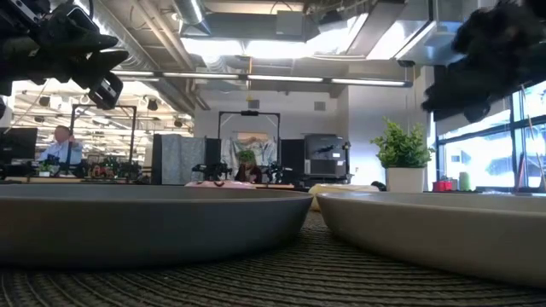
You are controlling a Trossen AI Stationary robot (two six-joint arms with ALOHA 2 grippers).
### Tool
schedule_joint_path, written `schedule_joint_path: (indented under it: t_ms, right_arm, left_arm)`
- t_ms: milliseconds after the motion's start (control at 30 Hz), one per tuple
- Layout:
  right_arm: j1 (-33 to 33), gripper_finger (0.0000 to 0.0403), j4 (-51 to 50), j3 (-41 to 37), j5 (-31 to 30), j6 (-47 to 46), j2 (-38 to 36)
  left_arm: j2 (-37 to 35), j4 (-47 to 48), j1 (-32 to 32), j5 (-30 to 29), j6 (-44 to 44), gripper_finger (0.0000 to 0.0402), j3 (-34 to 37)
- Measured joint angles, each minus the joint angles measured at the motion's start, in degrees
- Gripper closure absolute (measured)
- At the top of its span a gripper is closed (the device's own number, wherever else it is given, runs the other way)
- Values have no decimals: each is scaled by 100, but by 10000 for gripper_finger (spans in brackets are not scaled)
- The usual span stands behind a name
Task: Pick & Place donuts
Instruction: Put the large black donut on the gray plate
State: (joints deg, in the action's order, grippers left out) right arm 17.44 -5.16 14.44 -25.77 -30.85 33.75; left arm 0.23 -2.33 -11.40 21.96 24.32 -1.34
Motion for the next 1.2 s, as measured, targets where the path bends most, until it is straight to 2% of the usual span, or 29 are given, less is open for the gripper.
schedule_joint_path:
  t_ms: [200,300,400,533,600,733,967,1200]
  right_arm:
    - [-572,257,6,472,474,-204,1283]
    - [-742,257,-287,911,1041,-394,1736]
    - [-808,257,-1290,1579,1898,-475,2093]
    - [-683,257,-3322,2579,3338,-629,2555]
    - [-472,257,-4193,2923,3689,-696,2755]
    - [47,257,-5047,3158,3755,-787,3027]
    - [831,257,-4988,2993,3794,-783,3392]
    - [1233,257,-4975,2961,3848,-818,3873]
  left_arm:
    - [0,0,-1,0,0,313,0]
    - [1,0,0,0,0,313,0]
    - [2,0,-1,-1,-4,313,0]
    - [1,0,-2,-99,-261,313,0]
    - [2,-1,-2,-160,-442,313,0]
    - [2,-2,0,-372,-729,313,0]
    - [2,-46,-2,-444,-754,313,0]
    - [2,-46,-2,-439,-754,313,0]
